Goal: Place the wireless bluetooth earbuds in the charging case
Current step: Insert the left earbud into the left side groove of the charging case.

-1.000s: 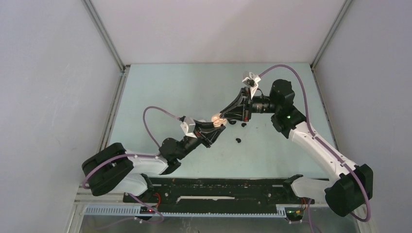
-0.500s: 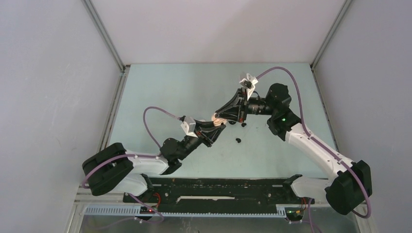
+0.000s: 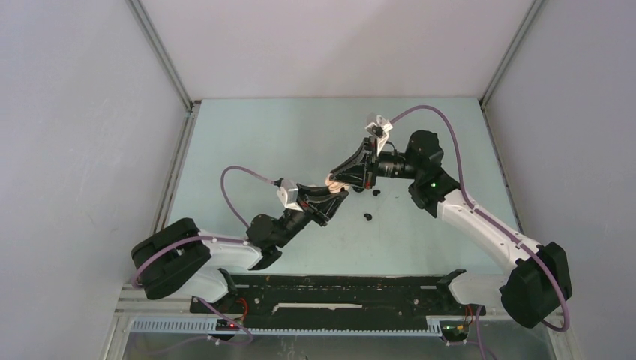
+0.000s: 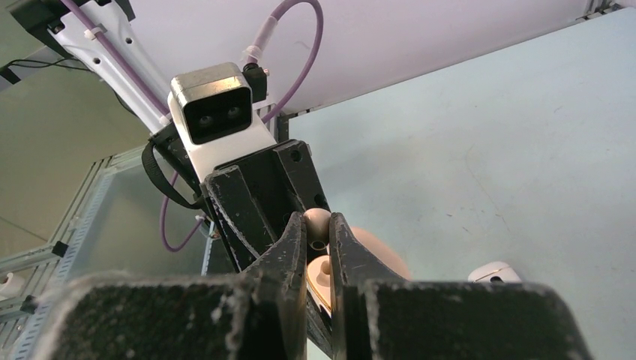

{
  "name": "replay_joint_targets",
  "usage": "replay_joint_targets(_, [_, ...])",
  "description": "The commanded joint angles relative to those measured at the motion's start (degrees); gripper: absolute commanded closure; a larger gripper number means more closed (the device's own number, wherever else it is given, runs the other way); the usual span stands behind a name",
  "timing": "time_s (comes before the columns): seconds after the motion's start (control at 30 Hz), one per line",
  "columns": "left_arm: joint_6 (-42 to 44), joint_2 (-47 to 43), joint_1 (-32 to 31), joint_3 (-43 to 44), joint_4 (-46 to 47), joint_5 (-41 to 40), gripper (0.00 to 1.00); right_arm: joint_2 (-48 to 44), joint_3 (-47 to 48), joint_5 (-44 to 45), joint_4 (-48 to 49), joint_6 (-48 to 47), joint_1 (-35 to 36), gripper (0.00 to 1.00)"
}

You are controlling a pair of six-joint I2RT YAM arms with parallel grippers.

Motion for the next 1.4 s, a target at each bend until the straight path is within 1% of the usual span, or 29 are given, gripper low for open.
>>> replay_joint_targets(0.0, [-0.8, 0.2, -0.3, 1.6, 4.2, -1.4, 1.00, -0.2, 0.2, 1.0, 0.7, -2.4, 0.6, 1.00])
replay_joint_targets(1.37, [-1.3, 0.3, -0.3, 2.0, 5.7, -3.2, 1.00, -0.7, 0.2, 2.2, -6.3, -9.8, 2.2, 1.00])
